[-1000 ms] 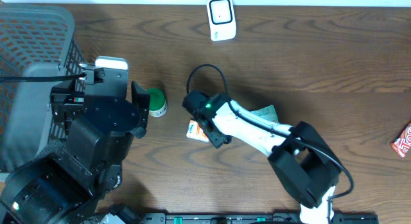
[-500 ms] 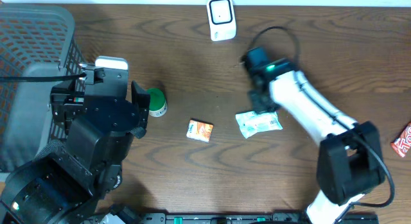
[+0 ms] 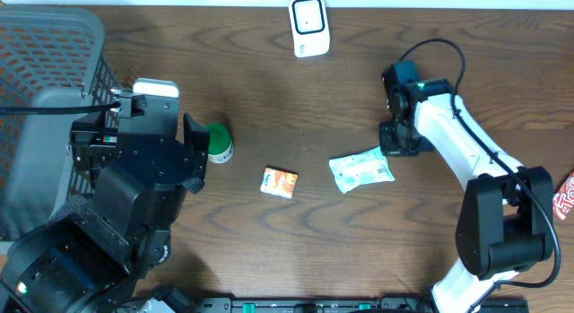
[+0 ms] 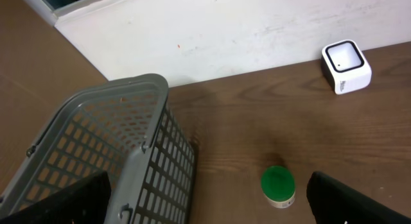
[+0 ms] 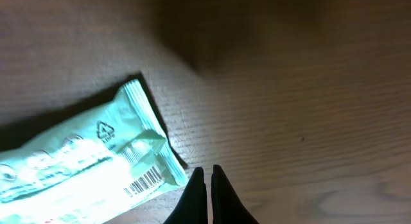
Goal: Scan the item barcode
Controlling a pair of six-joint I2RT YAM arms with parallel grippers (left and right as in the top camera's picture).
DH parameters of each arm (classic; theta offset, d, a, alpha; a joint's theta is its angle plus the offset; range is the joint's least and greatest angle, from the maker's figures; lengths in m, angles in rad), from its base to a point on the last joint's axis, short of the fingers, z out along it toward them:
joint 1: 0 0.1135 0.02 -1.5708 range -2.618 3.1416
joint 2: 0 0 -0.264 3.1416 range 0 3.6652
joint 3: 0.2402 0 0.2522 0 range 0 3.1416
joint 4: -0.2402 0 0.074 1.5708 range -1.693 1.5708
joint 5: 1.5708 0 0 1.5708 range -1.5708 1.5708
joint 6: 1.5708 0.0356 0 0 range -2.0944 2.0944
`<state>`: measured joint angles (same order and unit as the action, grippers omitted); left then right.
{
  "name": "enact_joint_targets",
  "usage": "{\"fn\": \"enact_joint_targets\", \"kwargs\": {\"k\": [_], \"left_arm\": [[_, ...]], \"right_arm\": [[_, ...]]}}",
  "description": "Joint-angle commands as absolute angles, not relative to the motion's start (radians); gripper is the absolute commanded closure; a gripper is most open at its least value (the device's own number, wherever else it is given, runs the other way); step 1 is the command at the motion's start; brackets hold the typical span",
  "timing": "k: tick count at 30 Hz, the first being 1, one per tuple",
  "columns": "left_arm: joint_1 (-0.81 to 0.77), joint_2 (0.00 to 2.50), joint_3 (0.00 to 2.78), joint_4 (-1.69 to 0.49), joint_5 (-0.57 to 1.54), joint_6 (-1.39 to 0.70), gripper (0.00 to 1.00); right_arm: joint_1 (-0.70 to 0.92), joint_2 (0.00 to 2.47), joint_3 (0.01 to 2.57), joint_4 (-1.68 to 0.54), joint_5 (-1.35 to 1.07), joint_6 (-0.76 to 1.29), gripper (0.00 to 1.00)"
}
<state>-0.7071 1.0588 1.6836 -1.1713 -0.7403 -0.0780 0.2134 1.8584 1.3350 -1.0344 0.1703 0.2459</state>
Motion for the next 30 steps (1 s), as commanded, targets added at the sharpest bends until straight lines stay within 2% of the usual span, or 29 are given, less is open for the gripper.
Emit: {"fn": "enact_joint_targets", "kwargs": {"k": [1, 12, 22, 27, 30], "left_arm": [[-0.704, 1.06, 1.69, -1.174, -0.76, -0.073, 0.02], [-0.704, 1.06, 1.69, -1.174, -0.76, -0.073, 0.02], [-0.704, 1.06, 1.69, -1.174, -0.76, -0.073, 0.02], [-0.704, 1.06, 1.69, -1.174, -0.76, -0.073, 0.02], [-0.704, 1.06, 1.69, -1.174, -0.76, -0.073, 0.02]], "right_arm": [[0.209, 1.869, 1.292, -1.019, 0.151, 0.265, 0.98], [0.226, 1.87, 1.179, -0.97, 0.03, 0.265, 0.99], [0.264, 1.87, 1.179, -1.03, -0.201, 0.265, 0.99], [0.297, 1.869, 1.179, -1.007, -0.1, 0.287, 0.99], [0.301, 1.869, 1.182, -0.991, -0.13, 0.291, 0.99]]}}
